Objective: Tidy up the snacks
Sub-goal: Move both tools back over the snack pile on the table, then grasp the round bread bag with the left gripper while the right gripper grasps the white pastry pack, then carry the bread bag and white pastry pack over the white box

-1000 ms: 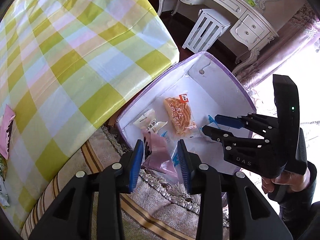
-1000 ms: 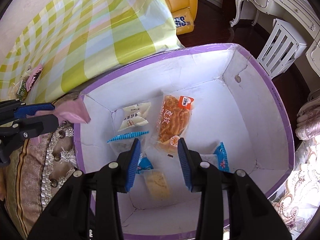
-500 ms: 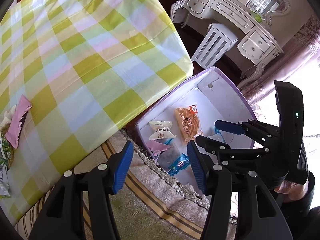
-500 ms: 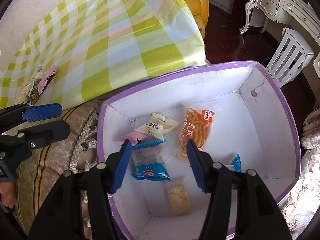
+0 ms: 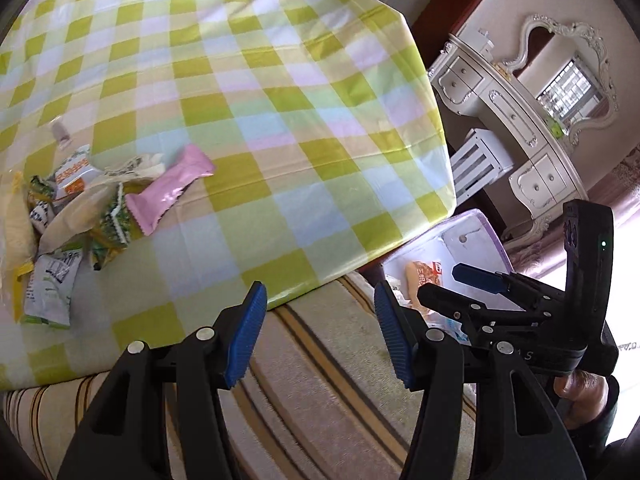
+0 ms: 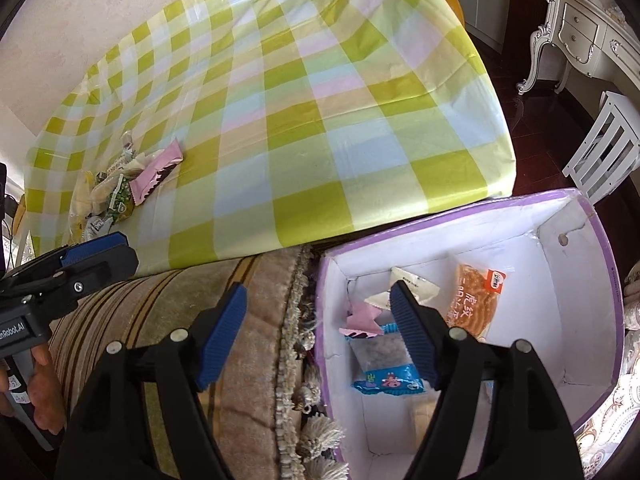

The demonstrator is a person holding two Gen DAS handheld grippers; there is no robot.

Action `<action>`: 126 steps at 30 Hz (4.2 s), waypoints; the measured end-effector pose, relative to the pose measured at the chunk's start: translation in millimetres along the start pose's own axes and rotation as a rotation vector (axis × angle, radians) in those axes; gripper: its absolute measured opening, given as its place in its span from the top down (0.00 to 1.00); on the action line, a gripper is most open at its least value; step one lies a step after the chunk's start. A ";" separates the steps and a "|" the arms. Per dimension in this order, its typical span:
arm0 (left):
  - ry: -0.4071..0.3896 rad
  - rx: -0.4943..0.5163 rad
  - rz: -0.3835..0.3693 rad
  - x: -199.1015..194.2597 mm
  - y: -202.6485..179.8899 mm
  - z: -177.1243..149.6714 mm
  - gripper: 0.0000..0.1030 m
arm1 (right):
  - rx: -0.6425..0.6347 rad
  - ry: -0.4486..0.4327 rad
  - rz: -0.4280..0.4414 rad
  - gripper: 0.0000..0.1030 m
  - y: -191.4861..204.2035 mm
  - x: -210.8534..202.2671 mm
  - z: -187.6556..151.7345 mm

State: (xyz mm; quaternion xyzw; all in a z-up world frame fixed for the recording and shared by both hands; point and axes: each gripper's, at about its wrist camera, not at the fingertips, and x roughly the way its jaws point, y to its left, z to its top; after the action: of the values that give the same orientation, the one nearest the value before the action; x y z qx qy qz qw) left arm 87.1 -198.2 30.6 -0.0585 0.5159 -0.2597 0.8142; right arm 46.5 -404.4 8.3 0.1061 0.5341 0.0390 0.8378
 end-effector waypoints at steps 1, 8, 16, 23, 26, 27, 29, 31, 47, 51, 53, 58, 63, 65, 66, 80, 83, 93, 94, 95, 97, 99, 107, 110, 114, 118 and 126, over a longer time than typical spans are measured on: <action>-0.014 -0.025 0.009 -6.1 9.9 -1.7 0.47 | -0.010 -0.001 0.005 0.27 7.0 0.8 2.1; -0.132 -0.187 0.109 -54.4 78.3 -16.4 0.43 | -0.028 -0.008 0.069 0.26 47.0 8.3 21.7; -0.271 -0.382 0.228 -100.0 148.8 -30.6 0.35 | -0.054 -0.023 0.089 0.26 94.8 24.4 43.9; -0.285 -0.462 0.271 -105.5 186.0 -27.0 0.26 | -0.083 -0.051 0.103 0.26 134.2 38.9 67.3; -0.280 -0.497 0.256 -100.0 199.4 -21.9 0.25 | -0.099 -0.051 0.116 0.26 152.0 47.0 77.0; -0.280 -0.512 0.249 -98.3 204.1 -19.6 0.24 | -0.106 -0.049 0.121 0.26 157.7 49.7 79.9; -0.280 -0.535 0.233 -94.8 211.9 -15.0 0.23 | -0.124 -0.050 0.126 0.26 168.2 54.3 85.4; -0.278 -0.547 0.220 -90.2 218.3 -9.8 0.21 | -0.139 -0.050 0.125 0.26 177.6 59.5 90.6; -0.221 -0.587 0.172 -51.7 248.7 6.0 0.19 | -0.232 0.005 0.040 0.25 222.8 119.3 116.2; -0.222 -0.583 0.170 -49.5 248.5 7.0 0.19 | -0.259 0.008 -0.004 0.25 223.2 127.9 117.5; -0.218 -0.572 0.172 -46.5 247.5 9.3 0.20 | -0.272 0.015 -0.024 0.26 222.9 131.8 118.0; -0.207 -0.555 0.172 -41.8 246.3 12.1 0.28 | -0.258 0.045 -0.043 0.37 214.2 143.3 122.7; -0.196 -0.540 0.192 -38.8 244.4 13.0 0.33 | -0.288 0.037 -0.074 0.37 216.3 150.7 125.5; -0.198 -0.535 0.195 -38.6 244.2 12.9 0.34 | -0.288 0.033 -0.075 0.37 216.6 151.4 128.3; -0.198 -0.532 0.198 -39.0 244.0 12.5 0.36 | -0.291 0.030 -0.077 0.37 217.0 151.6 129.6; -0.258 -0.527 0.208 -52.6 240.6 7.3 0.41 | -0.311 -0.036 -0.063 0.38 216.0 136.1 133.8; -0.259 -0.524 0.207 -54.0 238.9 7.1 0.41 | -0.317 0.007 -0.044 0.38 213.3 134.5 128.9; -0.257 -0.521 0.195 -53.1 238.6 6.4 0.41 | -0.349 0.065 -0.104 0.25 214.6 131.9 128.0; -0.256 -0.521 0.195 -53.0 238.8 6.3 0.41 | -0.351 0.063 -0.104 0.25 215.3 131.2 129.0; -0.255 -0.522 0.194 -52.7 239.0 6.0 0.41 | -0.357 0.068 -0.104 0.25 216.3 132.4 129.7; -0.254 -0.523 0.194 -52.8 239.0 6.0 0.41 | -0.354 0.075 -0.107 0.25 215.7 136.8 131.2; -0.257 -0.520 0.197 -53.2 238.6 5.8 0.41 | -0.355 0.087 -0.106 0.30 215.3 142.3 131.8; -0.275 -0.513 0.205 -56.2 235.0 5.7 0.42 | -0.374 0.076 -0.080 0.58 216.5 140.6 127.8; -0.284 -0.505 0.213 -59.5 231.0 5.5 0.42 | -0.359 0.042 -0.064 0.58 213.4 128.8 129.1; -0.295 -0.493 0.223 -65.6 223.4 6.0 0.42 | -0.339 0.005 -0.047 0.59 207.1 111.7 129.8; -0.301 -0.471 0.227 -70.4 211.8 7.8 0.42 | -0.322 -0.014 -0.036 0.59 197.8 98.1 126.4; -0.296 -0.414 0.219 -70.8 178.3 13.0 0.42 | -0.286 -0.036 -0.018 0.59 169.0 73.3 111.4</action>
State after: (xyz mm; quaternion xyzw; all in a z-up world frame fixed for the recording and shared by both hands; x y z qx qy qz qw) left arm 139.5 -13.2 29.1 -0.2049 0.4368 -0.0476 0.8746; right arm 186.5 -241.8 25.8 -0.0184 0.5090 0.1052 0.8541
